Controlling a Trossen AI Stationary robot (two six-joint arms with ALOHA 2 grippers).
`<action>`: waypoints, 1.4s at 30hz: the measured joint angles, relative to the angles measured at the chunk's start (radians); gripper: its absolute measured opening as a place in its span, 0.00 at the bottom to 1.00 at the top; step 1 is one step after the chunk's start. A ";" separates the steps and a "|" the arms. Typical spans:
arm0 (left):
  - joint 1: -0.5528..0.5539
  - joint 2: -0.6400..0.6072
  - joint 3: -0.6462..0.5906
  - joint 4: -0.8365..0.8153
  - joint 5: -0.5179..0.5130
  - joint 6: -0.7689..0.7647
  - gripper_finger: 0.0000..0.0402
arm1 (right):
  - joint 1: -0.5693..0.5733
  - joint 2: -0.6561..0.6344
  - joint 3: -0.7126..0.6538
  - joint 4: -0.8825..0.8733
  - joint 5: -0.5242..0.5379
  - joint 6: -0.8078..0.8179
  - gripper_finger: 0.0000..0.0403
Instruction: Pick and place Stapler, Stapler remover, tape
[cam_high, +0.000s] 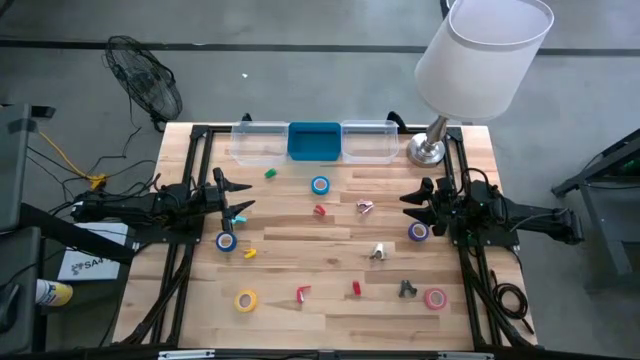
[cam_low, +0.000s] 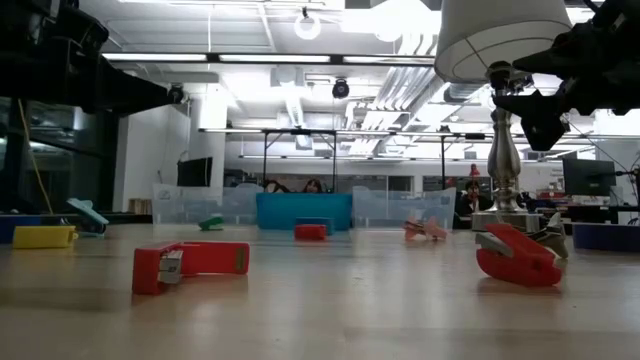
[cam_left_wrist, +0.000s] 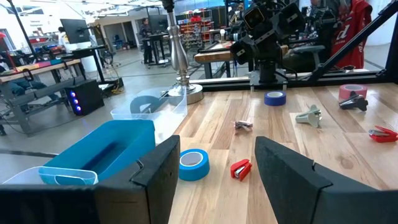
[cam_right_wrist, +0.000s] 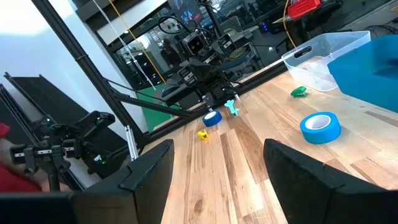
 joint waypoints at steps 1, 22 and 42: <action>0.000 0.000 0.000 0.000 0.000 0.000 0.51 | 0.000 0.000 0.000 0.000 0.000 0.000 0.60; 0.000 0.000 0.000 0.000 0.000 0.000 0.51 | 0.000 0.000 0.000 -0.001 0.021 0.000 0.60; 0.000 0.000 0.000 0.000 0.000 0.000 0.51 | 0.000 0.000 -0.001 -0.004 0.181 0.352 0.60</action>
